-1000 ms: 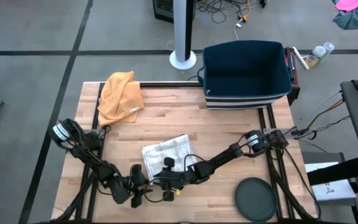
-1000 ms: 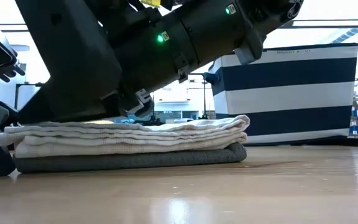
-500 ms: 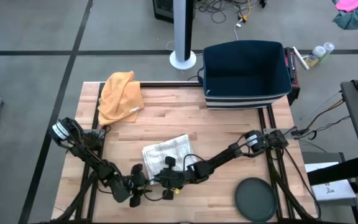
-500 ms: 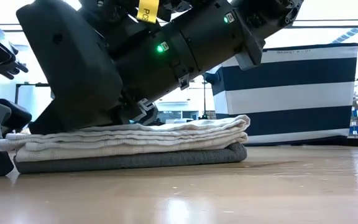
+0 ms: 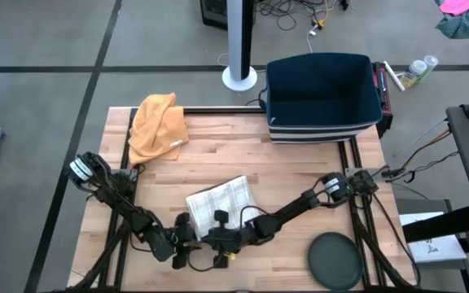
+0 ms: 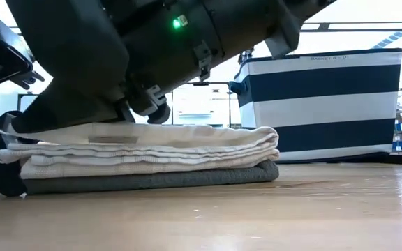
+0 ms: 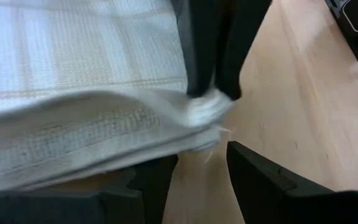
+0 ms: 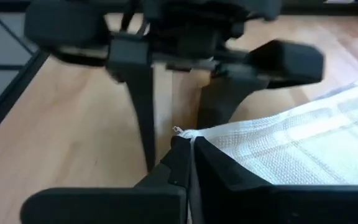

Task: Fold kitchen towel into neat rectangle
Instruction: Stack the white patterned towel on top of the gray towel

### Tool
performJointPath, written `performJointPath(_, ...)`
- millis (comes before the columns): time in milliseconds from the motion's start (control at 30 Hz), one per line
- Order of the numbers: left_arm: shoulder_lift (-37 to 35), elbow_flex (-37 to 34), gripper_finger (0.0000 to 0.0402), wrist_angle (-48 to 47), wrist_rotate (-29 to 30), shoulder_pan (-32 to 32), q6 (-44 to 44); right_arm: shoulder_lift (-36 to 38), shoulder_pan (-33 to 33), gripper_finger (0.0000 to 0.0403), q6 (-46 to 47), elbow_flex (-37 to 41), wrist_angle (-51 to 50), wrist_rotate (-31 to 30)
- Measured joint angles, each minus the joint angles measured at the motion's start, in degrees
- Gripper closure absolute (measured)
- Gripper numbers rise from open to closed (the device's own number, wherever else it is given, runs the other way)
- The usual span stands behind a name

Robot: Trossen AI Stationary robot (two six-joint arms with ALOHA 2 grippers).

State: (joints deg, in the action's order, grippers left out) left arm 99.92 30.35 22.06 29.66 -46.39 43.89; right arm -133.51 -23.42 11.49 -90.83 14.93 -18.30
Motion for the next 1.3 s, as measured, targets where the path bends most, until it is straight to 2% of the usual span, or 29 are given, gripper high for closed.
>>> performJointPath(233, -0.1, 0.0, 0.0249, 0.0, 0.8, 0.0, -0.1, 0.0, -0.1, 0.038, 1.5, 0.0, -2.9, 0.2)
performJointPath(400, -1.6, -0.1, 0.0249, -1.3, 0.7, 0.1, -1.1, 0.3, -0.1, 0.0336, 1.5, 0.0, -2.9, 0.8)
performJointPath(500, -4.0, -0.3, 0.0249, -5.7, 0.8, 0.2, -1.2, 2.2, -0.8, 0.0303, 1.5, 0.1, -4.0, 0.9)
performJointPath(667, -10.1, -0.3, 0.0249, -15.4, -4.3, 0.2, -1.2, 8.9, -2.4, 0.0257, -2.4, 0.0, -10.1, -1.0)
performJointPath(833, -18.7, -0.3, 0.0249, -25.2, -9.3, 0.1, -0.3, 14.7, -1.7, 0.0233, -3.5, 1.2, -22.5, -4.0)
performJointPath(933, -25.3, -0.3, 0.0249, -30.6, -9.0, 0.1, -0.2, 17.6, -0.4, 0.0229, -3.1, 4.0, -26.5, -5.0)
performJointPath(1000, -29.5, -0.3, 0.0249, -33.0, -5.8, 0.1, -1.5, 19.5, 0.5, 0.0229, -2.2, 7.3, -26.9, -5.3)
performJointPath(1067, -33.1, -0.3, 0.0249, -33.2, -2.6, 0.7, -3.7, 21.3, 1.5, 0.0232, -1.3, 11.2, -25.1, -5.3)
performJointPath(1167, -37.1, -0.3, 0.0249, -32.4, -1.9, 3.3, -7.0, 24.1, 3.1, 0.0237, 0.7, 18.5, -19.8, -5.3)
performJointPath(1300, -38.6, -0.4, 0.0249, -31.4, -2.1, 9.1, -12.0, 25.3, 4.6, 0.0243, 1.0, 28.4, -4.0, -3.2)
